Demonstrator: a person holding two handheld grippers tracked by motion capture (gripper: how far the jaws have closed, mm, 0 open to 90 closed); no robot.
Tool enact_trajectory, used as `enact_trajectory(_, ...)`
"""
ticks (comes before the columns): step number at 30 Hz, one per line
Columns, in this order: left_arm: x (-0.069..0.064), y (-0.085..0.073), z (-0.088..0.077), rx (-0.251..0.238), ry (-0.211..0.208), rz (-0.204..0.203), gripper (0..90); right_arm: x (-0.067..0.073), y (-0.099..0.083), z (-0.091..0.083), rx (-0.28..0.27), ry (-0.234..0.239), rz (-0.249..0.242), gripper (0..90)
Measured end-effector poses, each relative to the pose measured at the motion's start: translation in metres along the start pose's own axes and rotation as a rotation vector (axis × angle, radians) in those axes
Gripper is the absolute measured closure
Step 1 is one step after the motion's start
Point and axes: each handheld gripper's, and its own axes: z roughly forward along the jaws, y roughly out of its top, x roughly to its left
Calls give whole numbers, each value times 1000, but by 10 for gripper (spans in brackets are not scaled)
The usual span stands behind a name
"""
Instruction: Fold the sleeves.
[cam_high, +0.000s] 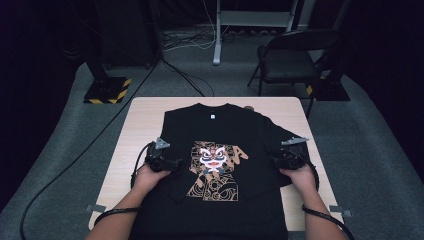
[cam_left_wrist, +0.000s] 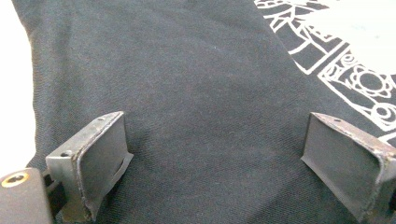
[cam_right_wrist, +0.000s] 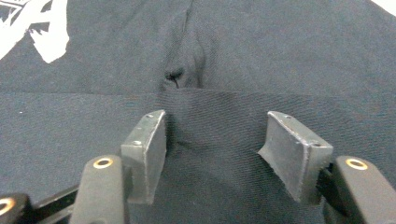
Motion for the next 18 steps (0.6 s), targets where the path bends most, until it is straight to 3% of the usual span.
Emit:
enact_trajectory(6,0,0,0,-1,0,-1,73,-3,1,-8,-6,-72,-44,446)
enact_trajectory(8,0,0,0,0,0,-1,73,-9,-2,-9,-3,-85,-26,463)
enact_trajectory(13,0,0,0,0,0,-1,73,-28,-9,-13,6,-98,76,495)
enact_trajectory(18,0,0,0,0,0,-1,73,-41,-16,-15,4,-112,131,503)
